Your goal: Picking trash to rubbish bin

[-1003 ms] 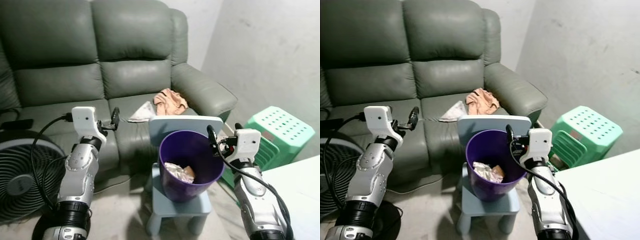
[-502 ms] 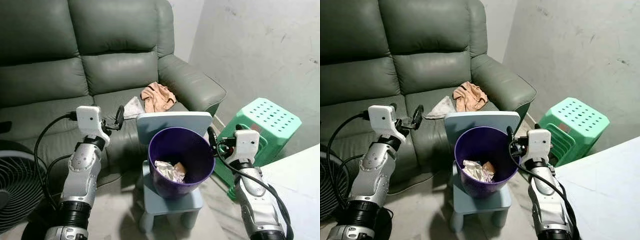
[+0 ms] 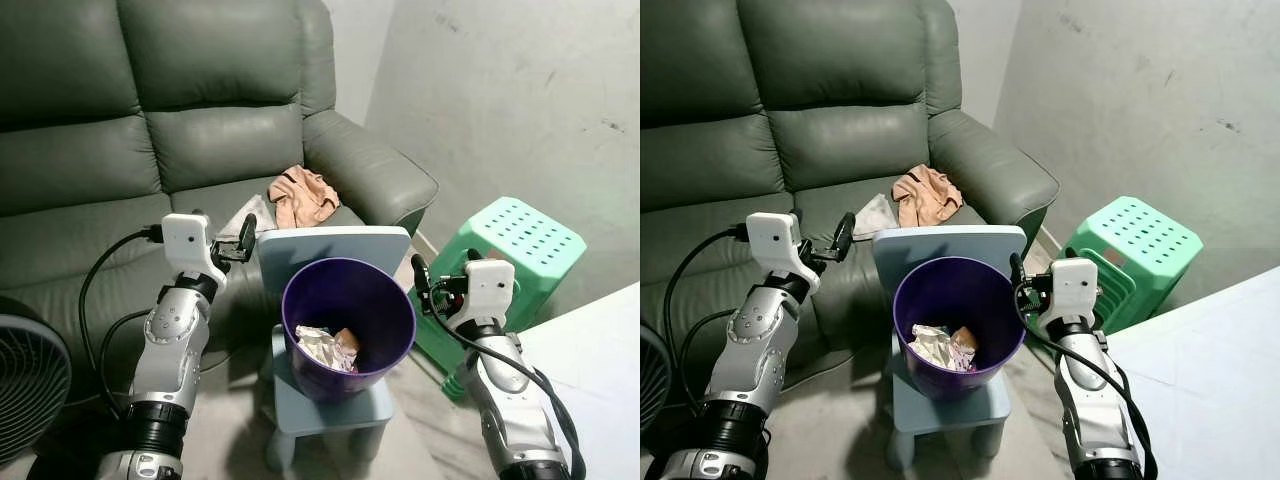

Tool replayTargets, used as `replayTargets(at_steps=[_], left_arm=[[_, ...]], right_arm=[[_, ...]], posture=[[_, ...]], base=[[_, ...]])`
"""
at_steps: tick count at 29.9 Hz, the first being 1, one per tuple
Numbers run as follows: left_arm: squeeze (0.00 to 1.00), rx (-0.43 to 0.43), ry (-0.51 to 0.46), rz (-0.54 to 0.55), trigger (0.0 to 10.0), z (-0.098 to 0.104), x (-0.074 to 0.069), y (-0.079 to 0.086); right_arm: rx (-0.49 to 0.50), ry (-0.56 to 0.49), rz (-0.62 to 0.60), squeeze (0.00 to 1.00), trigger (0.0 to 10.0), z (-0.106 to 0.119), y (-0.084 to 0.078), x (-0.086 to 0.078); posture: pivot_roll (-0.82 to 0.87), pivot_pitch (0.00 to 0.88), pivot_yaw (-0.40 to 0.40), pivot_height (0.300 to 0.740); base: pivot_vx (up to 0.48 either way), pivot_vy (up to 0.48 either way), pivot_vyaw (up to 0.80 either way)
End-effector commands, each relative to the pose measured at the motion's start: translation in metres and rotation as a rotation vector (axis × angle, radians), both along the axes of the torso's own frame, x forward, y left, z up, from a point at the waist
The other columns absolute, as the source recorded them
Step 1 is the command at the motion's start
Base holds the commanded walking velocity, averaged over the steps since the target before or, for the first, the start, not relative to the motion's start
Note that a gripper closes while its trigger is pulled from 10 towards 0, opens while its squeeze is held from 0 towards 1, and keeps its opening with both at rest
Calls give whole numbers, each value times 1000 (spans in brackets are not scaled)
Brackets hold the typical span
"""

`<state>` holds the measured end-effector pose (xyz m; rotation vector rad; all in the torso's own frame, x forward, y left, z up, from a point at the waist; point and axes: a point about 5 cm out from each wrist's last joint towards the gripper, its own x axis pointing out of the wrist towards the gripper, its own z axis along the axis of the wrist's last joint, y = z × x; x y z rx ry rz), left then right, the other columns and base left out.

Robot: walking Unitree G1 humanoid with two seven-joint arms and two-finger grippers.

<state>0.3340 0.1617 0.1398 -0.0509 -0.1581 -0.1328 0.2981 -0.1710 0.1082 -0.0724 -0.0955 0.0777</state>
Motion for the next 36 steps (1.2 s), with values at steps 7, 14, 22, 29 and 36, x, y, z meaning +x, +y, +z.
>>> replayTargets(at_steps=[7, 14, 22, 29, 36], left_arm=[[0, 10, 4, -8, 10000, 1, 3, -3], [0, 3, -10, -16, 10000, 2, 3, -4], [0, -38, 20, -32, 10000, 0, 4, -5], [0, -14, 19, -21, 10000, 0, 4, -5], [0, -10, 20, -22, 10000, 0, 4, -5]], right_arm=[[-18, 3, -15, 0, 10000, 1, -4, -1], [-21, 2, -14, 0, 10000, 1, -4, -1], [-21, 4, -11, 0, 10000, 1, -3, -1], [-22, 5, -9, 0, 10000, 1, -2, -1], [-24, 6, -7, 0, 10000, 1, -2, 0]], posture=[[-22, 0, -84, 740], [-24, 0, -83, 740], [-21, 0, -83, 740], [-20, 0, -84, 740], [-18, 0, -85, 740]], base=[[0, 0, -665], [0, 0, -663], [0, 115, -663], [0, 134, -663], [0, 0, -663]])
